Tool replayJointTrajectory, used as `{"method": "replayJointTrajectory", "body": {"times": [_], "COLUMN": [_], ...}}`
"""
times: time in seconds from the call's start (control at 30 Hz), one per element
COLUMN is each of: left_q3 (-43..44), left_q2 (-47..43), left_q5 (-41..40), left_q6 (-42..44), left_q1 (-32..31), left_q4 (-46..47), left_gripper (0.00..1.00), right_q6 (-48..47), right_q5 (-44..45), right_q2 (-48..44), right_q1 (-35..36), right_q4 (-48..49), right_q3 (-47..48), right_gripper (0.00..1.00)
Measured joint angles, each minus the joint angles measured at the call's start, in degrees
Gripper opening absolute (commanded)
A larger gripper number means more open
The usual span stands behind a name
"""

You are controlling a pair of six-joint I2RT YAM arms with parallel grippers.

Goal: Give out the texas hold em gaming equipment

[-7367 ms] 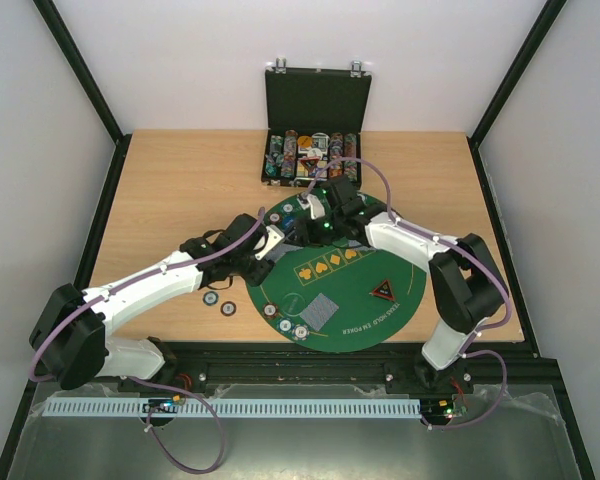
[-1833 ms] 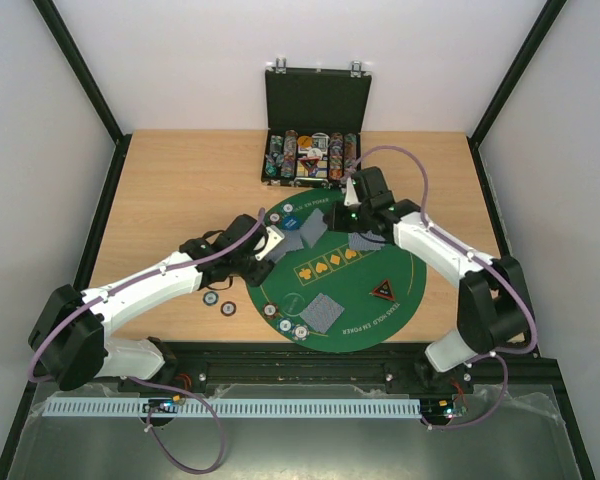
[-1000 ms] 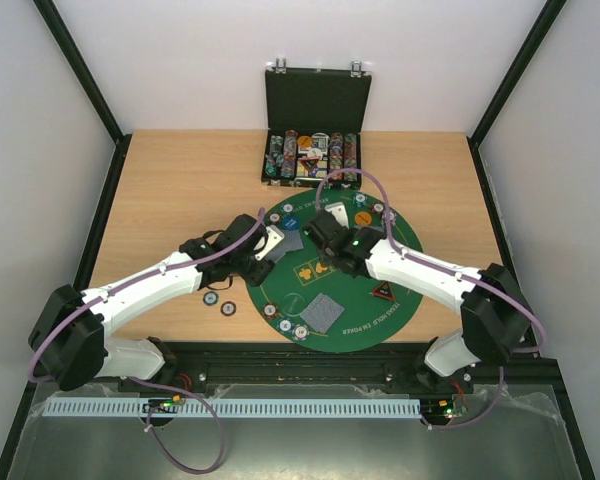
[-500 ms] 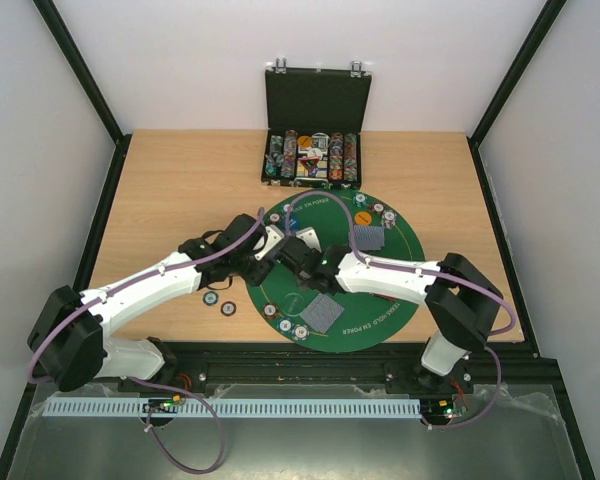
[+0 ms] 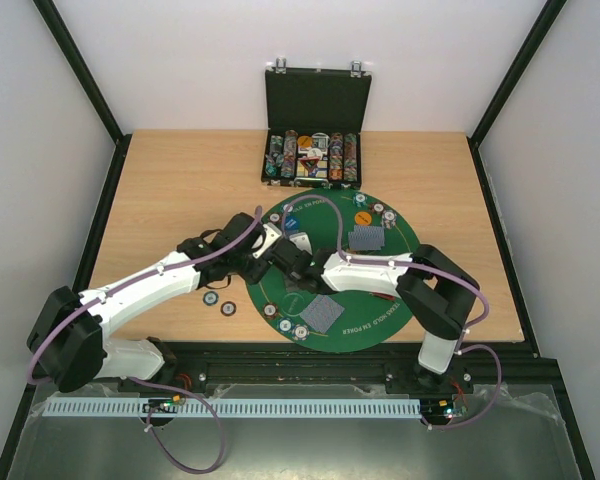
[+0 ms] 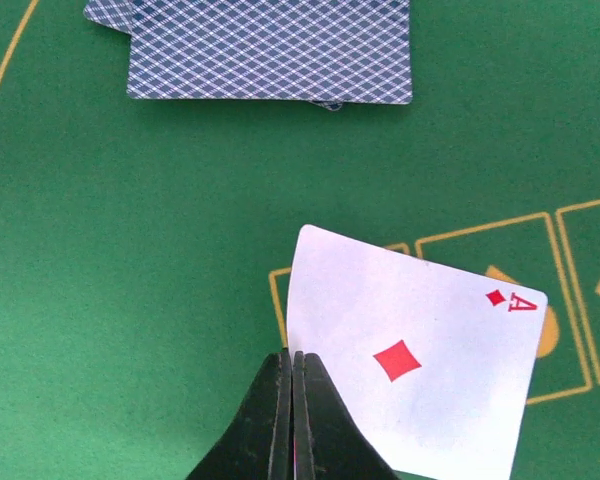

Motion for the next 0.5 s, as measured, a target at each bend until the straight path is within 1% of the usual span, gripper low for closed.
{"method": "replayJointTrajectory", "body": {"times": [0.17,0.23,0.33,0.5], "left_q3": [0.0,0.0,0.0,-0.1], "left_q2": [0.0,0.0,0.0,0.0], "left_q5": [-0.8,-1.0,-1.5,-2.0], "left_q6": [-0.2,-0.3,-0.3,-0.5], "left_q1": [0.2,0.2,0.4,0.6], "left_q4": [-0.1,-0.2,-0.4,-0.5], "left_gripper": [0.58,0.58,0.58,0.58], "right_q6": [2.2,3.1,4.4,6.1], "right_q5": [-1.1,-1.7,-2.2,-2.3], "right_q2": [0.8,1.1,1.7,2.4], "right_q1": [0.0,0.0,0.0,-0.1], "right_q4": [1.7,2.5,3.4,4.2], "right_q3": [0.1,0.1,0.4,0.6], "right_gripper": [0.02,0.03,0.1,0.27]}}
